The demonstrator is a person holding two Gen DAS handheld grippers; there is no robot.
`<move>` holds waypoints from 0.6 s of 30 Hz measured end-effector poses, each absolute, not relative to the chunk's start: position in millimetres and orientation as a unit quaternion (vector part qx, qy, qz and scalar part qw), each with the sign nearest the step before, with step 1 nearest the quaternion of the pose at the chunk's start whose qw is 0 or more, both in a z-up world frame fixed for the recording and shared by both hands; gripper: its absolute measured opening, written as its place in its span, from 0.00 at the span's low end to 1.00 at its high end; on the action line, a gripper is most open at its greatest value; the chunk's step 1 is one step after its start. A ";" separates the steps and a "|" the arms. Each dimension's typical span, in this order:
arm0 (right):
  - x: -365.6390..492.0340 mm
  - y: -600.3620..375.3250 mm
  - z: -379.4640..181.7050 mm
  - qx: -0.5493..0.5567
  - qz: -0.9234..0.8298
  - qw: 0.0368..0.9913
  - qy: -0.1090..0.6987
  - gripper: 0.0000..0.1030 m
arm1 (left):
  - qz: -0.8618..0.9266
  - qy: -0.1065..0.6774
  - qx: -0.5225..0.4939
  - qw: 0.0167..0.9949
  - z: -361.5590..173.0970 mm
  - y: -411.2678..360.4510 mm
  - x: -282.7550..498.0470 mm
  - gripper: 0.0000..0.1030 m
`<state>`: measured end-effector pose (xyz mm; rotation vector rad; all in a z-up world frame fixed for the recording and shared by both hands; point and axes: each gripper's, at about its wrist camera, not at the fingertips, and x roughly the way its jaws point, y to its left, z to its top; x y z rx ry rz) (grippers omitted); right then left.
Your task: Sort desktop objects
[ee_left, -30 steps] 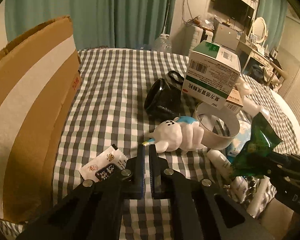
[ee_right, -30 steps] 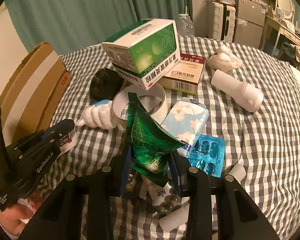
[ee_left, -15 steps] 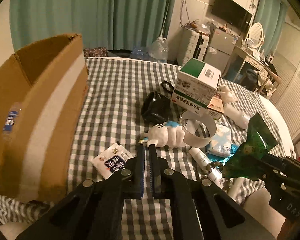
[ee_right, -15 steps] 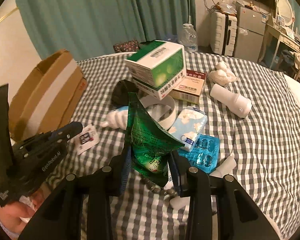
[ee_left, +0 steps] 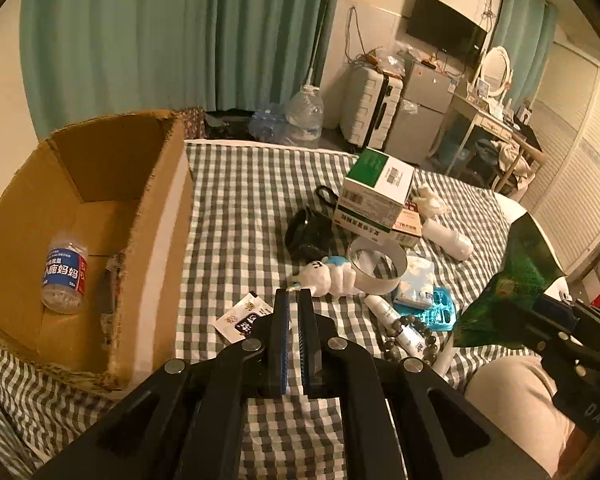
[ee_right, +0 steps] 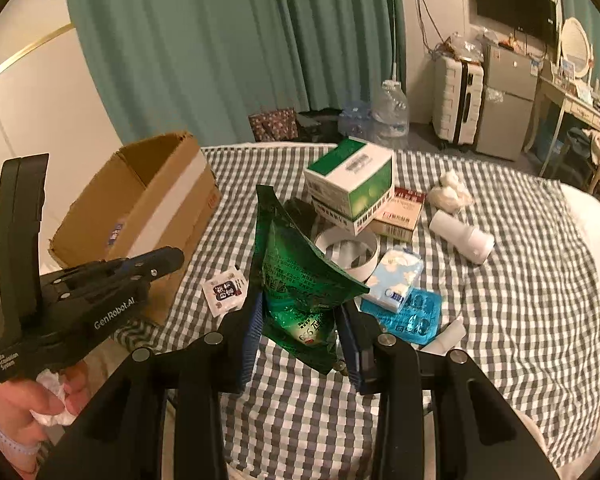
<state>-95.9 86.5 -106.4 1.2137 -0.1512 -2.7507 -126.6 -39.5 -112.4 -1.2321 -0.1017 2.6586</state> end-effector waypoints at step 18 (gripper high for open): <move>-111.5 97.0 -149.3 0.435 -0.896 0.066 -0.061 0.34 | 0.855 -0.061 -0.510 0.065 -210.3 -28.1 -174.0 0.73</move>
